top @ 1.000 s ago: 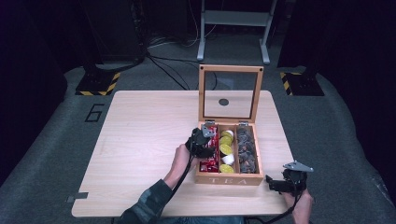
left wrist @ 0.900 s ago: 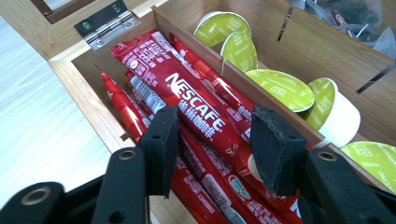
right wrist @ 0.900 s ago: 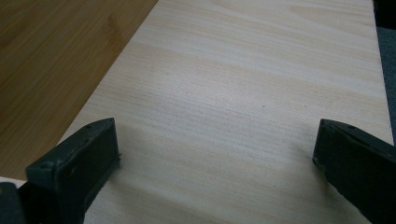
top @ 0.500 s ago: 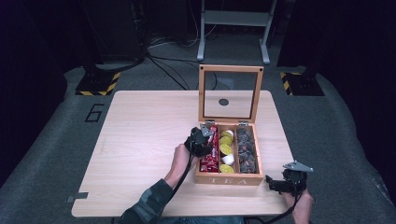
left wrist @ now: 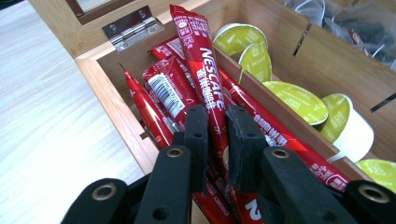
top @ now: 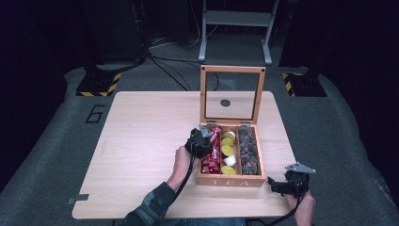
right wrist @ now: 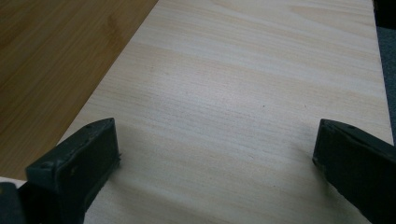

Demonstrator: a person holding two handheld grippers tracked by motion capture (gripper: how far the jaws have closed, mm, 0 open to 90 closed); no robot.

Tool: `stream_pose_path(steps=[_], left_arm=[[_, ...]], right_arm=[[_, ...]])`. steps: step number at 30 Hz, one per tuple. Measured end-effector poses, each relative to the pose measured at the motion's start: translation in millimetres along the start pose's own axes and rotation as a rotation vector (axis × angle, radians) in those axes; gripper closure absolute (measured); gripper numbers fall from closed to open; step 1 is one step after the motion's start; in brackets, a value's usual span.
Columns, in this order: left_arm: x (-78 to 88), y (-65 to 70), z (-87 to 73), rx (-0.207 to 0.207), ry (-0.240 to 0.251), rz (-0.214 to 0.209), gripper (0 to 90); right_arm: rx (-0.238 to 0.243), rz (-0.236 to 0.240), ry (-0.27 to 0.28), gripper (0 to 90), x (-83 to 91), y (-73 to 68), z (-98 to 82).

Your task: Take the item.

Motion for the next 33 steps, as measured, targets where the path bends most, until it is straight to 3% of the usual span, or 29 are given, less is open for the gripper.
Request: stream_pose_path(steps=[13,25,33], left_arm=[[9.1,2.2,6.0,0.032,0.042,-0.050,83.0],[27.0,7.9,18.8,-0.009,0.106,-0.084,83.0],[37.2,3.1,23.2,-0.009,0.127,-0.083,83.0]], right_arm=[[0.000,0.000,0.000,0.0,0.0,0.0,0.0],[-0.002,0.000,0.001,0.0,-0.1,-0.1,0.1],[0.000,0.000,0.000,0.0,0.0,0.0,0.0]])
Point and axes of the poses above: each handheld gripper's, and its own axes: x roughly backward along the jaws, z roughly out of its top, y roughly to its right, the point moved 9 cm from there along -x, roughly forward along the jaws, and after that the axes turned 3 degrees about z, right-handed, at the moved point
